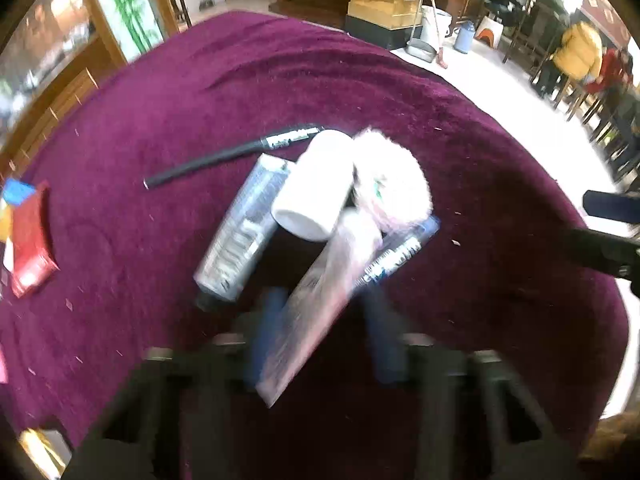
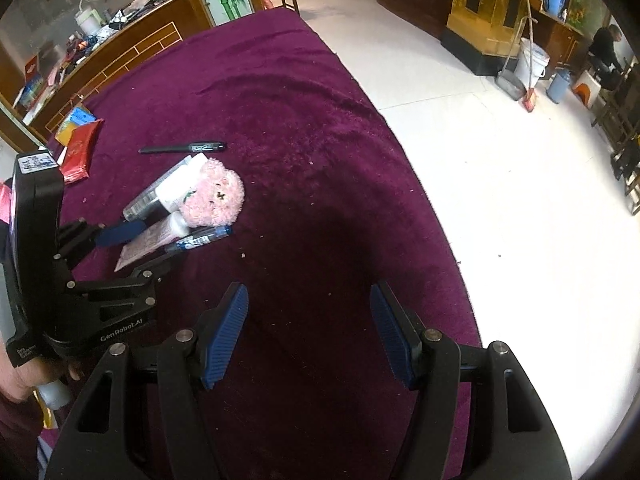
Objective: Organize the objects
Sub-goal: 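Grasp the white barcode tube with the left gripper while the right grasps the pink toy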
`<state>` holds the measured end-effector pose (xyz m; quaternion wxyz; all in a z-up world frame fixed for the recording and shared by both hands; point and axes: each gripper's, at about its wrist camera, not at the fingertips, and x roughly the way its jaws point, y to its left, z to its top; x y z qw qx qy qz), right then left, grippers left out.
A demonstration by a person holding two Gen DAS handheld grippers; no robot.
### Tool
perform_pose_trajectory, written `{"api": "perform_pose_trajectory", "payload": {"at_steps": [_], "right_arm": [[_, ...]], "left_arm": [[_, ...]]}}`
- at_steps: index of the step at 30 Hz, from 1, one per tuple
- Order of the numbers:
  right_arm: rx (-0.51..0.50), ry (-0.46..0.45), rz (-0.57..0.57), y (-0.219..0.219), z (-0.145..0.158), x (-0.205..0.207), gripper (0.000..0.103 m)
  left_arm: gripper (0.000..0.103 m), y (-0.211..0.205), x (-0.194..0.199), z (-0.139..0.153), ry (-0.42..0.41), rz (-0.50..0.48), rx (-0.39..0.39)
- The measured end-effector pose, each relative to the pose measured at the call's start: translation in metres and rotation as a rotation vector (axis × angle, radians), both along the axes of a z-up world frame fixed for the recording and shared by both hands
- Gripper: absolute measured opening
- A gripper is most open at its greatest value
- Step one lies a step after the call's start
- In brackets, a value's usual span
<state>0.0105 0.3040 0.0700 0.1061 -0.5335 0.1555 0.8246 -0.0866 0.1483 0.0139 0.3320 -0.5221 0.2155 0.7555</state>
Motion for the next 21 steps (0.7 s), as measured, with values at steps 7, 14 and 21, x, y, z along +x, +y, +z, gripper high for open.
{"api": "perform_pose_trajectory", "payload": {"at_steps": [7,14,21], "right_arm": [[-0.038,0.019,0.014,-0.003,0.001,0.0,0.063],[-0.064,0.006,0.003,-0.002,-0.003,0.001,0.063],[-0.148,0.028,0.012,0.003,-0.004,-0.01,0.063]], "left_arm": [[0.021,-0.01,0.007,0.004,-0.021,0.012,0.049],[0.042,0.011,0.009,-0.003,0.038,0.029,0.027],[0.027,-0.018,0.014,0.007,0.004,0.11,0.085]]}}
